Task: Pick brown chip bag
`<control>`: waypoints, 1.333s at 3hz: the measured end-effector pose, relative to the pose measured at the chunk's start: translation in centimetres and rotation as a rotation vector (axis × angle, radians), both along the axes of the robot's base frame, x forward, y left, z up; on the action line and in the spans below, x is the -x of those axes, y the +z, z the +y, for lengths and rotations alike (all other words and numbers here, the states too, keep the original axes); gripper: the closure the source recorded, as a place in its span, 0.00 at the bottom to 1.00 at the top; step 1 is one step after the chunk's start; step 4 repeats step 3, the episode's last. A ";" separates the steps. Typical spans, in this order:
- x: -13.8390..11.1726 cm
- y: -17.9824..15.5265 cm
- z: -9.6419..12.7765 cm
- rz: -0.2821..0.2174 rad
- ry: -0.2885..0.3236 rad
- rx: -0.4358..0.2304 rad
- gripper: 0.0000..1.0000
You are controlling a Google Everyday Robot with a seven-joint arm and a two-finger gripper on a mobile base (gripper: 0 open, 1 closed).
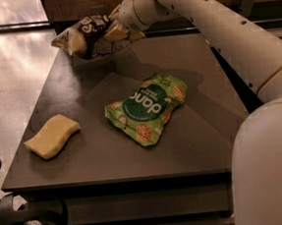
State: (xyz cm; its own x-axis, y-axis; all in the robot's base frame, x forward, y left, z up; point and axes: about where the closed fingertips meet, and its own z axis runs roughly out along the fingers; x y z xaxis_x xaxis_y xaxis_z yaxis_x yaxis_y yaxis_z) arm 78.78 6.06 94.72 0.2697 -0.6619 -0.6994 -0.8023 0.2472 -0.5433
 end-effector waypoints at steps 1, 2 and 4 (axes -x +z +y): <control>-0.6 1.6 -1.3 -0.039 0.005 -0.057 1.00; -1.2 3.5 -1.7 -0.078 -0.017 -0.053 1.00; -0.5 6.2 -1.3 -0.114 -0.065 0.040 1.00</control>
Offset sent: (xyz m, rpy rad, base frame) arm 0.0203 -0.0299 0.0651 0.0331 -0.1320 -0.0629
